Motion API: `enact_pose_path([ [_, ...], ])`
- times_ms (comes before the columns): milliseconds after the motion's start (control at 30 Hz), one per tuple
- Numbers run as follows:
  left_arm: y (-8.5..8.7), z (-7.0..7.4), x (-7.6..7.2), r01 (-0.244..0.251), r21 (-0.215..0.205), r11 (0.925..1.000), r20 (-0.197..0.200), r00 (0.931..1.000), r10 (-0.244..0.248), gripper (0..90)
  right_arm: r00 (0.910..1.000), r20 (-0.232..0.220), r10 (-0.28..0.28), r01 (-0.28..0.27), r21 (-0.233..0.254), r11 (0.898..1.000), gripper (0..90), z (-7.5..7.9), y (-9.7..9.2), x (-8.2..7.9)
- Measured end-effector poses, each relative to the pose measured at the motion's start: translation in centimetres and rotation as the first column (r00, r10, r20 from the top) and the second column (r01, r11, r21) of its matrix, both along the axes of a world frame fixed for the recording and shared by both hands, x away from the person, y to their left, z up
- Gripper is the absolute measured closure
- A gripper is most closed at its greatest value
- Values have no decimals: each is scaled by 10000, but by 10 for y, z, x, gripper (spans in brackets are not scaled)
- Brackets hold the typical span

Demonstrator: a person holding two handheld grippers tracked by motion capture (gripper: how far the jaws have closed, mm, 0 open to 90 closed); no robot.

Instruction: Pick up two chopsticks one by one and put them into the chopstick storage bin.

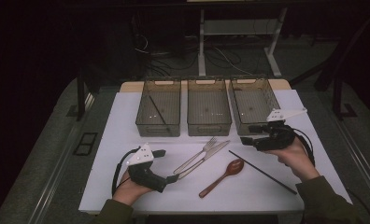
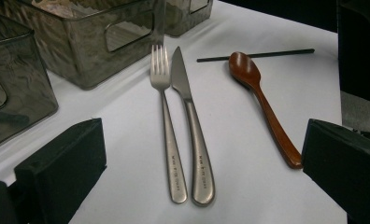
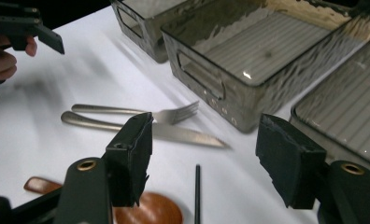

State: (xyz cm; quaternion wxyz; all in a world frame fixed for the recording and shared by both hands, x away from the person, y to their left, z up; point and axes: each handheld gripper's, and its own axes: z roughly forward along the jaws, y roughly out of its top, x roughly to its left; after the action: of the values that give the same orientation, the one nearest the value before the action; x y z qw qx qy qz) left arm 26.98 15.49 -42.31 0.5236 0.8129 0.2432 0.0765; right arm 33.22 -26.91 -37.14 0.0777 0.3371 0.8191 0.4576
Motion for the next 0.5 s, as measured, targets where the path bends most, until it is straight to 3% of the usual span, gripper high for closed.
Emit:
enact_pose_path([
  [500,1,0,-1,1,2,10000,17,10000,-1,0,9996,-261,-133,126,-264,9996,354,-17,-21,-27],
])
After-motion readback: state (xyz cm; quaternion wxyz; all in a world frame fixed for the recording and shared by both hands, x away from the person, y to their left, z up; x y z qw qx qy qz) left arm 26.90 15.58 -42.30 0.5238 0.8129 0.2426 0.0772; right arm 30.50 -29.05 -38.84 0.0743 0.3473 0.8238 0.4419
